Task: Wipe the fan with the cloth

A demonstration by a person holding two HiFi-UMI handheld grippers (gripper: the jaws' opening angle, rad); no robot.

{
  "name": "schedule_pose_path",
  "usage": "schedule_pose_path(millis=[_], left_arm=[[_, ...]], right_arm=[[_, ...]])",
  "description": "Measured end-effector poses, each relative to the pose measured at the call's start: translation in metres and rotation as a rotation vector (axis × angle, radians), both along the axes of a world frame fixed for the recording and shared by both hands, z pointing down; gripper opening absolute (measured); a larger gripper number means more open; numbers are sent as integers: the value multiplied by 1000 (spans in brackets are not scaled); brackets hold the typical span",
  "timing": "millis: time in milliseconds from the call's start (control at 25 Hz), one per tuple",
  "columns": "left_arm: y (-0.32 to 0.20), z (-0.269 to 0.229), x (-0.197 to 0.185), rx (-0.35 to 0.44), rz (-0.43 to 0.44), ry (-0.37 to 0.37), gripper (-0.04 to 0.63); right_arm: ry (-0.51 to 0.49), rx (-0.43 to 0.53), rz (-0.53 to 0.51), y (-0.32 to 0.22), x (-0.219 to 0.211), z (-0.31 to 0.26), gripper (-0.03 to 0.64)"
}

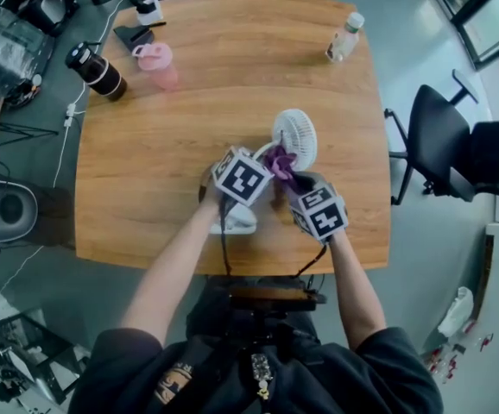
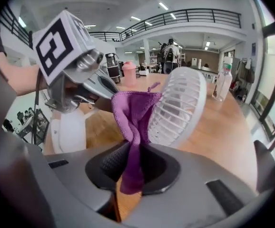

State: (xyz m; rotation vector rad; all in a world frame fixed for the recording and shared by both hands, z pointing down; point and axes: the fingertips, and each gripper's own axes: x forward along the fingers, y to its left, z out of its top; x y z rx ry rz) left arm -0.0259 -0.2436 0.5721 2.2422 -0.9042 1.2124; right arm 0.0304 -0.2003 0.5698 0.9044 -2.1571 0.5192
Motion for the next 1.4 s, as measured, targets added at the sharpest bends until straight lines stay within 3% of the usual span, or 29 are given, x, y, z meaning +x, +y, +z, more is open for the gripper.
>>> schedule_pose_path(millis=[280,600,800,920,1080,1240,1400], left_arm=[[-14,11,-11,69,1,-109,5],[-19,12,-11,90,5,-111,5],[-18,11,-8,84,28,-96,5],[-15,12,-7,85,53,-100,5],[-14,14,-9,94,64,-121,5],[-13,18,-11,90,61,-143,4],[-13,24,-19,69,13,-149,3]], right_arm=[[29,192,7,-6,26,-64,72],[71,328,-10,-61,36,-120,72],[133,363,-129,-110,26,-134,72],[151,342,-250,-138,15,-126,72],[93,238,-350,-170,6,-99,74],[6,125,-340,-190,9,-66,74],[-71,43,-268,-190,19,-32,72]])
